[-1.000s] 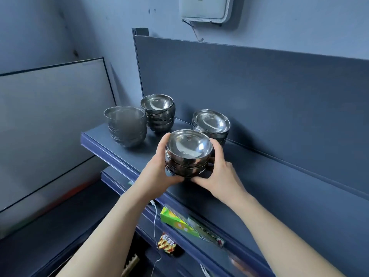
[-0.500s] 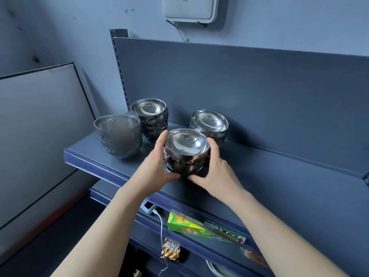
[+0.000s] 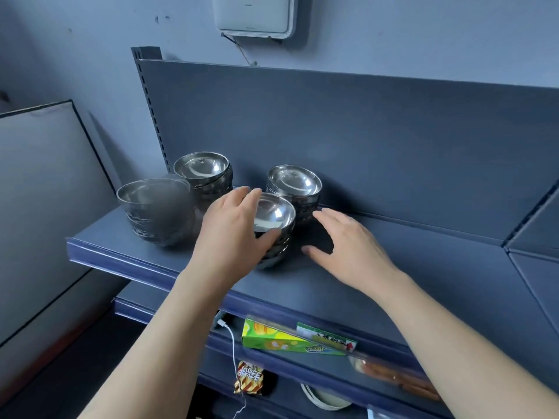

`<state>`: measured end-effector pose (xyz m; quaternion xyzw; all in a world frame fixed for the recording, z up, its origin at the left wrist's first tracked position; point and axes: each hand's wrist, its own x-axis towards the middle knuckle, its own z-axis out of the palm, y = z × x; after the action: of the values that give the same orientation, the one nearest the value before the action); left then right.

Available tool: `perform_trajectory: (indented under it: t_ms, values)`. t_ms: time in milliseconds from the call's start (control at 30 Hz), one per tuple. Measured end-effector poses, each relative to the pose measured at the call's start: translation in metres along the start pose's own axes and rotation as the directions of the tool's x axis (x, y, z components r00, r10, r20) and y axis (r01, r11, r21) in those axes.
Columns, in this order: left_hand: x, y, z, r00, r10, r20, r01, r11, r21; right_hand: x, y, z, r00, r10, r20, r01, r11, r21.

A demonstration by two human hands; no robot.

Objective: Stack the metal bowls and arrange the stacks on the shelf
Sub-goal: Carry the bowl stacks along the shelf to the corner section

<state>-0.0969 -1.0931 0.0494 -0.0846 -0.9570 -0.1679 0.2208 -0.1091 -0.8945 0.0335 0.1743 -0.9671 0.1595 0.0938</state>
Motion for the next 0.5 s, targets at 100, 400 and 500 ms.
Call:
perform_trajectory:
  t_ms: [100, 400, 500]
  values:
    - [0.007, 0.037, 0.002, 0.994, 0.106, -0.039, -0.107, 0.994, -0.030, -0.020, 0.021, -0.027, 0.998, 0.049, -0.050, -0.054, 0.993, -0.105]
    - [-0.001, 0.199, 0.051, 0.920, 0.390, 0.027, -0.386, 0.917, -0.098, -0.141, 0.119, -0.106, 0.942, 0.297, -0.154, -0.324, 0.924, -0.204]
    - [-0.016, 0.268, 0.069, 0.880, 0.473, 0.049, -0.460, 0.873, -0.165, -0.195, 0.160, -0.133, 0.904, 0.386, -0.185, -0.421, 0.881, -0.216]
